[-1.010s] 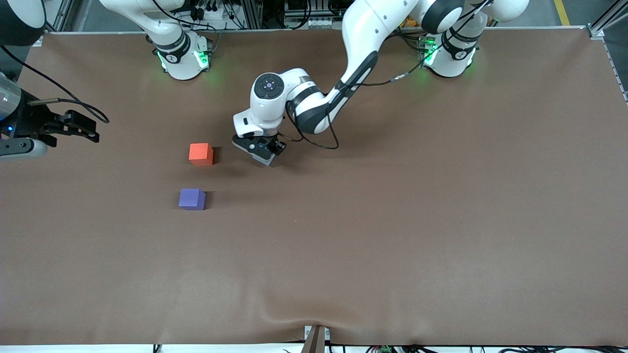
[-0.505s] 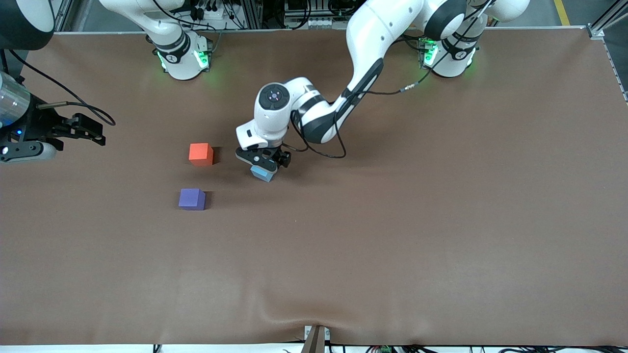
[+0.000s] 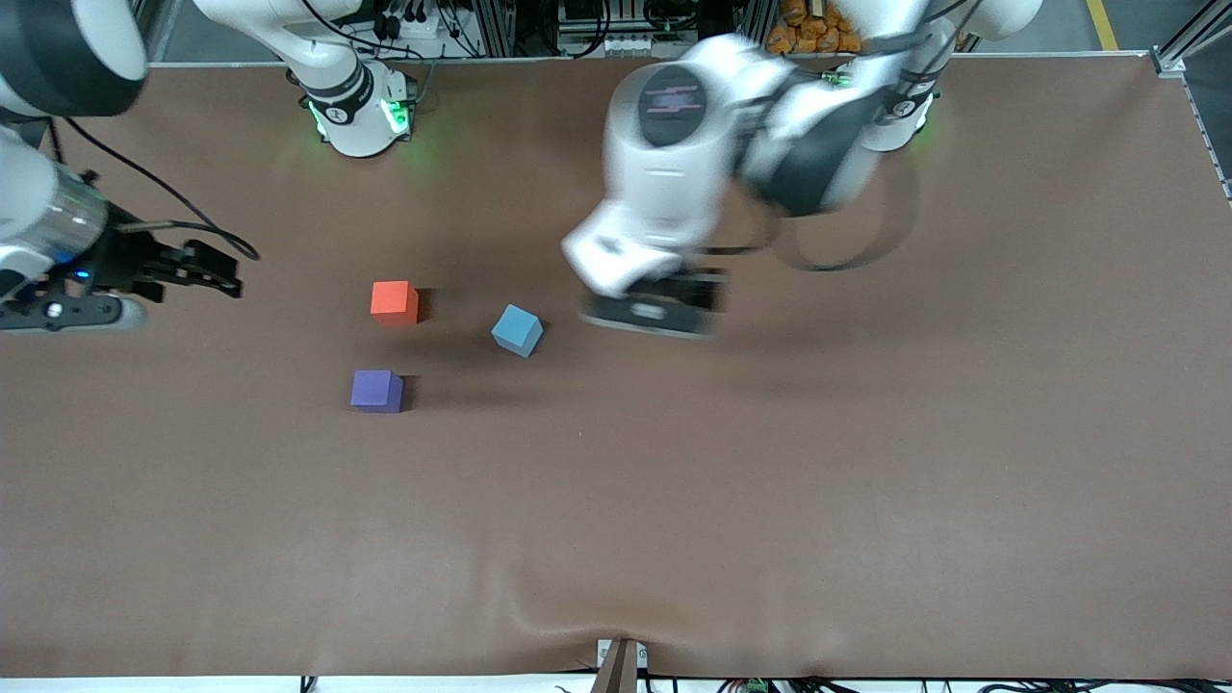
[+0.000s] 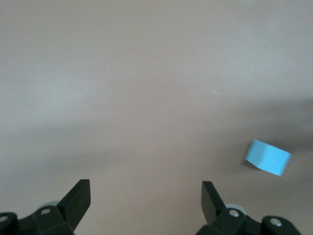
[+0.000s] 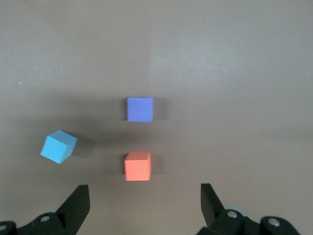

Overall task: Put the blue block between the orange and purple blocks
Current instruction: 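Set the blue block down and open the left gripper, then retract the left gripper while the right gripper reaches the blue block, then close the right gripper on the light blue block and lift it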

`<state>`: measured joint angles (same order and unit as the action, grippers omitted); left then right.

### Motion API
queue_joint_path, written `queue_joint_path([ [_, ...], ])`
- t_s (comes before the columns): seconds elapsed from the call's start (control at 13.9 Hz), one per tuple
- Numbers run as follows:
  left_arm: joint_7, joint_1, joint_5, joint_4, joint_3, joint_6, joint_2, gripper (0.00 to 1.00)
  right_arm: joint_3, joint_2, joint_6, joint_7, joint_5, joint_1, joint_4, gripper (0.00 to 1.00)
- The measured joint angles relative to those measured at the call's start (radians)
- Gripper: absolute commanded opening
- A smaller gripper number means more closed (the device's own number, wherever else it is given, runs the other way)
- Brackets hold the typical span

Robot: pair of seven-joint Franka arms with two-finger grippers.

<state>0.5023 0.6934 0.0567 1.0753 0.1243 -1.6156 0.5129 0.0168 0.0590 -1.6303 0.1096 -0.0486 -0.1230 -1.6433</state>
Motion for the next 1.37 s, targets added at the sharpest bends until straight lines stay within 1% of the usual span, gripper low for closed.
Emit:
queue_joint_path([
  [0.14,-0.025,-0.121,0.0,0.008,0.0,0.083,-0.056,1.0,-0.022,0.002,-0.035,0.099,-0.009,-0.037,-0.035,1.0],
  [0.29,-0.059,-0.213,-0.002,0.013,0.0,0.132,-0.089,1.0,-0.042,0.006,-0.088,0.168,-0.01,-0.078,-0.088,1.0],
  [0.5,-0.194,-0.335,-0.003,0.047,-0.002,0.16,-0.153,1.0,-0.07,0.033,-0.193,0.298,-0.011,-0.141,-0.163,1.0],
  [0.65,-0.281,-0.404,-0.003,0.092,-0.003,0.166,-0.215,1.0,-0.111,0.072,-0.241,0.4,-0.012,-0.164,-0.185,1.0],
  [0.87,-0.355,-0.459,-0.005,0.215,-0.004,0.163,-0.332,1.0,-0.174,0.151,-0.377,0.526,-0.011,-0.176,-0.223,1.0],
  [1.08,-0.401,-0.466,-0.044,0.364,-0.006,0.094,-0.434,1.0,-0.19,0.198,-0.516,0.557,-0.01,-0.19,-0.305,1.0],
  [1.23,-0.402,-0.466,-0.05,0.403,-0.011,0.062,-0.457,1.0,-0.192,0.204,-0.592,0.563,-0.01,-0.192,-0.354,1.0],
  [1.37,-0.402,-0.462,-0.051,0.411,-0.015,0.035,-0.456,1.0,-0.199,0.226,-0.678,0.625,-0.01,-0.2,-0.392,1.0],
])
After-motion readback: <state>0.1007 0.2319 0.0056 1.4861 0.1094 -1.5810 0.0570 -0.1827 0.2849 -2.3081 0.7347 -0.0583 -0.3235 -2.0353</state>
